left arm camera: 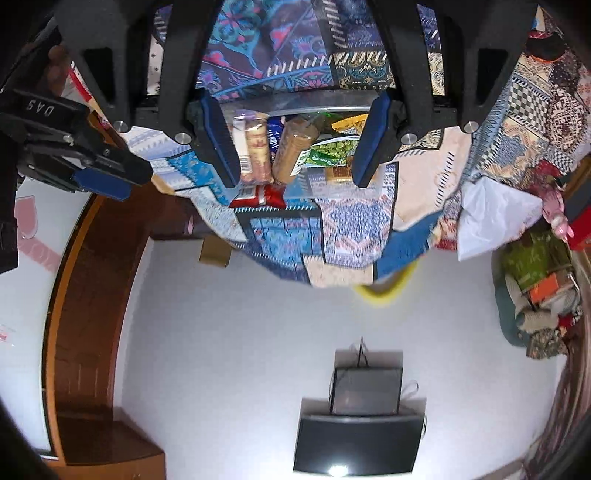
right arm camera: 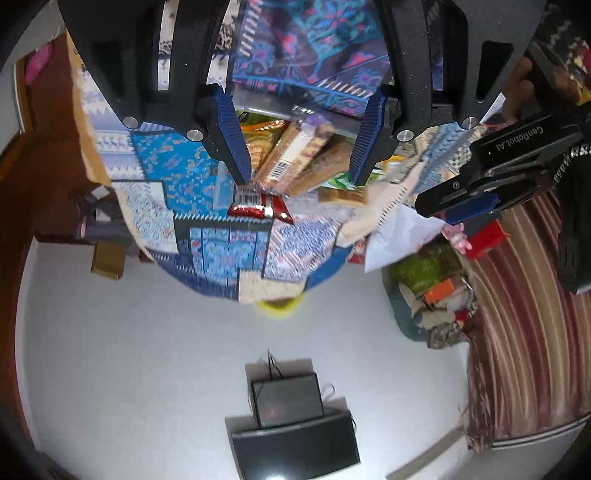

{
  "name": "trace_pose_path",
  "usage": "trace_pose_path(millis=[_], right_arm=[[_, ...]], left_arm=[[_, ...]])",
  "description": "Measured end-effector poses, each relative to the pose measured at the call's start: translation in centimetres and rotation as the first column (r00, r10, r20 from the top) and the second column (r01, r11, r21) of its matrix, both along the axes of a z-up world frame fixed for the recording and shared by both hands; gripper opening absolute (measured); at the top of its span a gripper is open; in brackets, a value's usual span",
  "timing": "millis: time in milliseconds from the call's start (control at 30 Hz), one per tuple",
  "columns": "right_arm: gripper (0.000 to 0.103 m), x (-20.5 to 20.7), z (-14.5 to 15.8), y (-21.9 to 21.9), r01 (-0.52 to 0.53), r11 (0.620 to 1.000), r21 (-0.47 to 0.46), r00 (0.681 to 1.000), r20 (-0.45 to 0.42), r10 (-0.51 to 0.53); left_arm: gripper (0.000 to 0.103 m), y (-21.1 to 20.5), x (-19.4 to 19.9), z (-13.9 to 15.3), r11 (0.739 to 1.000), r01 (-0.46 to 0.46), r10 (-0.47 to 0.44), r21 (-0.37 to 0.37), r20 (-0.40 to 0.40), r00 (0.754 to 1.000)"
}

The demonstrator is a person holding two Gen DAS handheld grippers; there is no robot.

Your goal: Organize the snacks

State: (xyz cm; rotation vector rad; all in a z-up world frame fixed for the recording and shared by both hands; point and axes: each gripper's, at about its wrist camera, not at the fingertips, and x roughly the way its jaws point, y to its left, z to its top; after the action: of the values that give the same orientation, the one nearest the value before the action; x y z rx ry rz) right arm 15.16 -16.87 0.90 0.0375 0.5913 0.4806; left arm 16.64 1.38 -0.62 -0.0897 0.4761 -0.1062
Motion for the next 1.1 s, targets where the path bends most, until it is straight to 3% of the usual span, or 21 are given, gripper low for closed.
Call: trace_pose_path(millis=[100, 267, 400, 533, 667, 1100], right_arm=[[0.07, -2.0, 1.2, -0.5, 0.003, 1.0, 0.01, 0.999, 0.046, -0.004], [0.071, -4.7, 2.1, -0.9, -0.005, 1.0, 0.028, 0.996, 0.093, 0.002], [0.087, -5.9, 2.2, -1.0, 0.014, 1.0, 0.019, 0.991, 0.132, -0.016], [0.088, -6.7, 2.3, -0.8, 0.028, 1.0, 0.008, 0.987, 0.157, -0.029], [0.1, -7.4, 2.2, -0.9, 0.038, 0.999, 0.013, 0.984, 0.173, -0.04], [0.101, -8.5, 2.2, -0.8, 0.033, 0.999, 0.005, 0.98, 0.196, -0.033]], left_arm=[[0.072, -0.3, -2.5, 0.9, 1.0, -0.011, 0.011, 0.003, 0.045, 0.999], [0.089, -0.6, -6.0, 1.7, 0.999, -0.037, 0.035, 0.016, 0.114, 0.993], [0.099, -1.2, -7.8, 1.9, 0.998, -0.051, 0.044, 0.04, 0.151, 0.987], [0.1, -1.2, -8.7, 1.8, 0.996, -0.072, 0.062, 0.051, 0.167, 0.984], [0.1, -1.1, -9.1, 1.5, 0.996, -0.074, 0.065, 0.047, 0.166, 0.984], [0.1, -0.6, -9.5, 1.3, 0.997, -0.071, 0.067, 0.021, 0.154, 0.986]])
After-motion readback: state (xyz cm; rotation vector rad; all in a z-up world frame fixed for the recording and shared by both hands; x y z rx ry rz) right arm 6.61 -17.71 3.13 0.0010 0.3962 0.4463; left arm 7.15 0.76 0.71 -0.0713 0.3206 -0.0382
